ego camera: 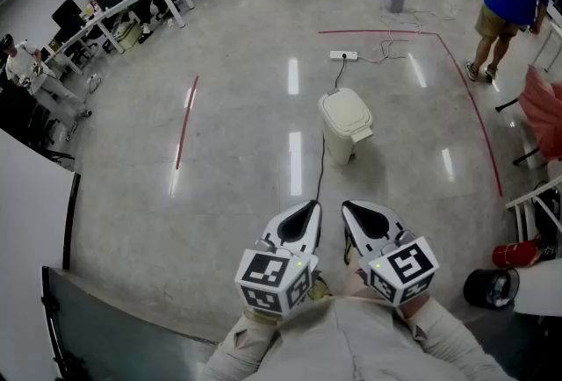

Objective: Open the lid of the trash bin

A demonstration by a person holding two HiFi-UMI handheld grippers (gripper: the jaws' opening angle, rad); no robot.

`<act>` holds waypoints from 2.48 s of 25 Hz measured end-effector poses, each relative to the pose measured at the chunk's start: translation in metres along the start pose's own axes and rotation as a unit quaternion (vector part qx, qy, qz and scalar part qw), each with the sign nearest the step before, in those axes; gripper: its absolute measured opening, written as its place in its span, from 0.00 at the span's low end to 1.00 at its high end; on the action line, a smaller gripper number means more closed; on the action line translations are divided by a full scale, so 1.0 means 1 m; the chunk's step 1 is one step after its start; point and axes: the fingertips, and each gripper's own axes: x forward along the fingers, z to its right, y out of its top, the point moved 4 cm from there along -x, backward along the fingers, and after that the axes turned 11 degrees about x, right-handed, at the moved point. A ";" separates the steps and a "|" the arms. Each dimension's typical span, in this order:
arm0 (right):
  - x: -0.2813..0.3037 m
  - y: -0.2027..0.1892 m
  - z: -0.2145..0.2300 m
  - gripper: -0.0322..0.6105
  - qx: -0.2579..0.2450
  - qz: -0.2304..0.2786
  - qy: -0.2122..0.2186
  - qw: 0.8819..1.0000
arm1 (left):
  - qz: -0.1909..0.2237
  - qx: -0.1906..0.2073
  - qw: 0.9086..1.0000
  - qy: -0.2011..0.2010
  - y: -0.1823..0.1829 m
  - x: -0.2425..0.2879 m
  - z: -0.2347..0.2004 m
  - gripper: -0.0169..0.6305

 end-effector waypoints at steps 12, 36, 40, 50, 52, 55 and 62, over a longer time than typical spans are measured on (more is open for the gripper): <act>0.027 0.008 0.028 0.05 -0.003 -0.020 -0.003 1.000 | -0.005 -0.003 1.000 -0.005 0.009 0.042 -0.021 0.03; 0.104 0.087 0.188 0.05 -0.001 -0.002 0.002 1.000 | -0.025 -0.032 0.999 0.024 0.058 0.218 -0.080 0.03; 0.111 0.086 0.208 0.05 0.014 -0.008 -0.006 1.000 | -0.041 -0.034 0.998 0.023 0.056 0.235 -0.086 0.03; 0.143 0.097 0.249 0.05 0.021 -0.012 -0.023 0.999 | -0.055 -0.023 0.998 0.002 0.066 0.289 -0.114 0.03; 0.155 0.099 0.256 0.05 0.021 -0.014 -0.027 0.999 | -0.057 -0.017 0.998 -0.005 0.069 0.303 -0.124 0.03; 0.177 0.102 0.265 0.05 0.020 -0.019 -0.035 0.999 | -0.064 -0.009 0.998 -0.020 0.071 0.322 -0.143 0.03; 0.241 0.108 0.277 0.05 0.032 -0.012 -0.073 0.997 | -0.085 0.022 0.994 -0.072 0.076 0.367 -0.209 0.03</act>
